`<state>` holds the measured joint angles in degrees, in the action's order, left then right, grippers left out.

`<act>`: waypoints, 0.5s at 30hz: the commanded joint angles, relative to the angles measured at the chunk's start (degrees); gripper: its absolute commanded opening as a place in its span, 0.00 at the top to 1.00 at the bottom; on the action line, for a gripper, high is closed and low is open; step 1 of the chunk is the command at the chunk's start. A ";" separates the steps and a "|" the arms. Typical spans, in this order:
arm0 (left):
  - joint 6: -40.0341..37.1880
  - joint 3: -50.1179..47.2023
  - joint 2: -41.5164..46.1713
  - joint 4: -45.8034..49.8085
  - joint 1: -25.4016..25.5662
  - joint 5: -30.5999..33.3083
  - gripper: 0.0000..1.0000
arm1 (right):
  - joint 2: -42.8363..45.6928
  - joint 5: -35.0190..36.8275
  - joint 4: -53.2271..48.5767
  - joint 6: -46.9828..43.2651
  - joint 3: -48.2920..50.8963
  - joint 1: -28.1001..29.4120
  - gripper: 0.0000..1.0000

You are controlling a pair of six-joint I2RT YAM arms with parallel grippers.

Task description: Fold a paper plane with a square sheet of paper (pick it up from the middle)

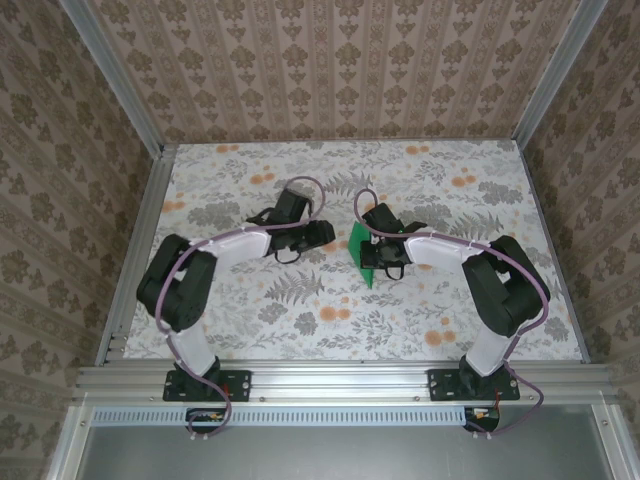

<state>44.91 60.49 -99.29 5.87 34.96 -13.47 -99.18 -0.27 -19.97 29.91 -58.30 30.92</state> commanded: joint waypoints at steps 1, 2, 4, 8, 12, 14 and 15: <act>-0.51 -1.88 4.48 8.26 -1.60 9.70 0.42 | -0.23 8.28 -7.03 -1.34 -2.98 1.53 0.94; -0.21 -2.46 5.28 9.18 -2.06 10.73 0.40 | -0.92 9.17 -7.69 -1.43 -3.74 2.01 0.93; 0.00 -3.63 6.72 9.94 -2.89 11.63 0.37 | -2.14 10.38 -8.95 -1.33 -5.32 2.77 0.92; 0.41 -5.70 8.65 10.80 -3.87 12.64 0.32 | -4.69 11.41 -10.44 -1.35 -7.82 3.86 0.90; 0.62 -6.44 9.59 12.03 -4.26 13.88 0.26 | -6.42 12.13 -11.76 -1.35 -9.42 4.55 0.86; 0.75 -6.58 9.65 12.74 -4.42 14.41 0.23 | -7.00 12.05 -12.05 -1.33 -9.93 4.68 0.84; 0.94 -6.66 9.67 13.06 -4.53 14.76 0.22 | -7.32 11.77 -12.03 -1.30 -10.19 4.77 0.84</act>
<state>45.36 54.22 -91.90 16.45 31.00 -1.17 -105.34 9.45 -28.77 29.32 -66.50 35.29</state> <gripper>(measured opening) 0.773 0.159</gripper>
